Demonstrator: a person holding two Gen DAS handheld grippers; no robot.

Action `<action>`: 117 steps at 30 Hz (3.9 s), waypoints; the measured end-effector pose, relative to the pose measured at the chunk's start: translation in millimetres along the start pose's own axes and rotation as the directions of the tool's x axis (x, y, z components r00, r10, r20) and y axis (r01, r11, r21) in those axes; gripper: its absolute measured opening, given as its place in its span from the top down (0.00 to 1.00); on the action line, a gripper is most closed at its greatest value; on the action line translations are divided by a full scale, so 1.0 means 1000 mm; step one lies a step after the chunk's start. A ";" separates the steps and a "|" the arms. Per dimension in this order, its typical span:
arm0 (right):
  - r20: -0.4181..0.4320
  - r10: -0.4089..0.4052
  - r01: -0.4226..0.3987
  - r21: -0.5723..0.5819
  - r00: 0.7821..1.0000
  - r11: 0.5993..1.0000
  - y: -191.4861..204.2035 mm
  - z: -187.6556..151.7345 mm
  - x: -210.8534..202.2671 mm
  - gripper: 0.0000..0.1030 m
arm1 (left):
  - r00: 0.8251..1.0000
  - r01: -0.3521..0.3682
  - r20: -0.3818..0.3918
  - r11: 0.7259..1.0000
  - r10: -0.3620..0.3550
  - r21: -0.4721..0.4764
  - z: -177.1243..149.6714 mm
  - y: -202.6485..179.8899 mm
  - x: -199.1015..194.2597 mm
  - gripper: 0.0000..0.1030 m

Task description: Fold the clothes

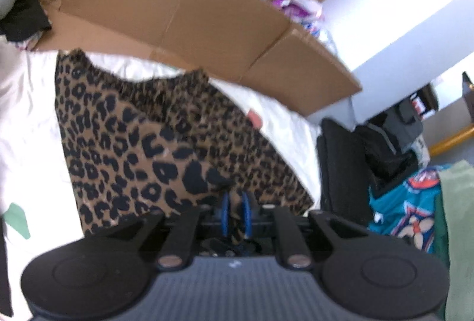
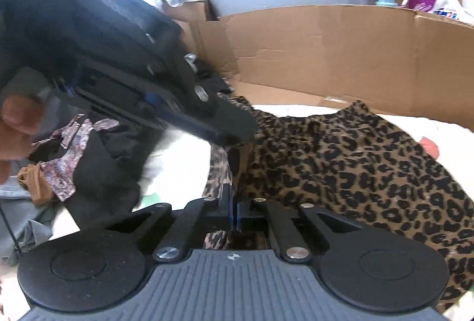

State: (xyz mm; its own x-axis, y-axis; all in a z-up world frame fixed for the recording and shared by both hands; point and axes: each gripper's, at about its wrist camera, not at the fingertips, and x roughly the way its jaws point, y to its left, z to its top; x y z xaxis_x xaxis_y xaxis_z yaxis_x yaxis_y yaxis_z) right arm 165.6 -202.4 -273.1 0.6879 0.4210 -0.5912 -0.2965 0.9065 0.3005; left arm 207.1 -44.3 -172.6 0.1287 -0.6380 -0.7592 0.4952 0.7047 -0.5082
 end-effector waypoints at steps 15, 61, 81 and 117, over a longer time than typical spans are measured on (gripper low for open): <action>0.009 -0.172 0.170 0.116 0.985 0.979 -0.074 0.003 -0.041 1.00 | 0.980 -0.198 0.004 0.971 0.200 -0.132 -0.007 0.038 0.021 0.57; -0.136 -0.390 0.399 0.532 0.911 0.747 -0.231 -0.081 -0.059 0.92 | 0.957 -0.200 -0.223 0.979 0.187 -0.034 -0.090 0.060 0.077 0.33; -0.128 -0.413 0.416 0.523 0.901 0.744 -0.239 -0.080 -0.068 0.98 | 0.976 -0.214 -0.039 0.977 0.214 0.004 0.007 0.050 0.123 0.38; -0.060 -0.337 0.318 0.514 0.940 0.797 -0.265 -0.116 -0.072 0.98 | 0.906 -0.402 -0.136 0.915 0.401 0.022 0.118 -0.003 0.265 0.65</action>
State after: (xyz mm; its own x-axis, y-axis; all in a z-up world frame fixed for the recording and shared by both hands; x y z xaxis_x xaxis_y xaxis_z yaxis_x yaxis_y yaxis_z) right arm 118.2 -468.9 -397.2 0.7067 0.0924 -0.7014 0.3230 0.8399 0.4361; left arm 341.2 -252.3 -324.3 0.1981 -0.2530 -0.9470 0.4208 0.8945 -0.1509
